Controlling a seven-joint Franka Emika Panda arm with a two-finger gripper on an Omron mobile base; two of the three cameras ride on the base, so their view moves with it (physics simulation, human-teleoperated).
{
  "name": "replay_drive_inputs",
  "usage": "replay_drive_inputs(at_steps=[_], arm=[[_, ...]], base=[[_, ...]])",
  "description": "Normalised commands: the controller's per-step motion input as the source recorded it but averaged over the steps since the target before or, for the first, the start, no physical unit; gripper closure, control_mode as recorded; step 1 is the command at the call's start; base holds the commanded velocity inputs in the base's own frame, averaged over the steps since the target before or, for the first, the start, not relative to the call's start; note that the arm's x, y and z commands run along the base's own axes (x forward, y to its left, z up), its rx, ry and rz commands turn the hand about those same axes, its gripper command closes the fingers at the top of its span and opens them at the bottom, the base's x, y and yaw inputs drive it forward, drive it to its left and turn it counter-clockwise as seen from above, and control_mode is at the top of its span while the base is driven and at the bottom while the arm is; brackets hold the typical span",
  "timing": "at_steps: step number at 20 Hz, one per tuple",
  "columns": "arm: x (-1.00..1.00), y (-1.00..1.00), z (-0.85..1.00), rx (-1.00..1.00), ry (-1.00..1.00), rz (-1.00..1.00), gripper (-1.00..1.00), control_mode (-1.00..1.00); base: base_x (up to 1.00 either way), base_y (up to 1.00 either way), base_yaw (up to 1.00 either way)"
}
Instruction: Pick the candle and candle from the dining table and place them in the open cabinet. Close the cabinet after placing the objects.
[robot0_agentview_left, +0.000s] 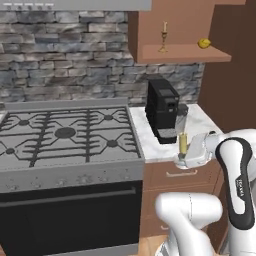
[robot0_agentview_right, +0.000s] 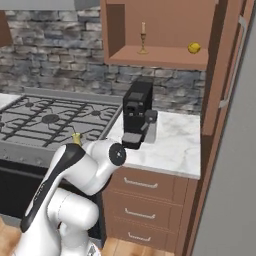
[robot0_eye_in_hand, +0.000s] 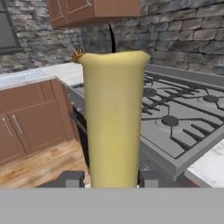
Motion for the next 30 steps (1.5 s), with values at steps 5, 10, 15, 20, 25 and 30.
replay_drive_inputs(at_steps=[5,10,15,20,25,30], arm=[[0.0,0.0,0.0,0.0,0.0,0.0,1.0,1.0],[0.0,0.0,0.0,0.0,0.0,0.0,1.0,1.0],[0.0,0.0,0.0,0.0,0.0,0.0,1.0,1.0],[0.0,0.0,0.0,0.0,0.0,0.0,1.0,1.0],[0.0,0.0,0.0,0.0,0.0,0.0,1.0,1.0],[0.0,0.0,0.0,0.0,0.0,0.0,1.0,1.0]], base=[[0.5,0.03,-0.2],[0.49,0.0,-0.11],[0.42,0.03,-0.04],[0.38,-0.03,0.0],[0.24,-0.23,0.0],[0.05,-0.27,-0.02]])
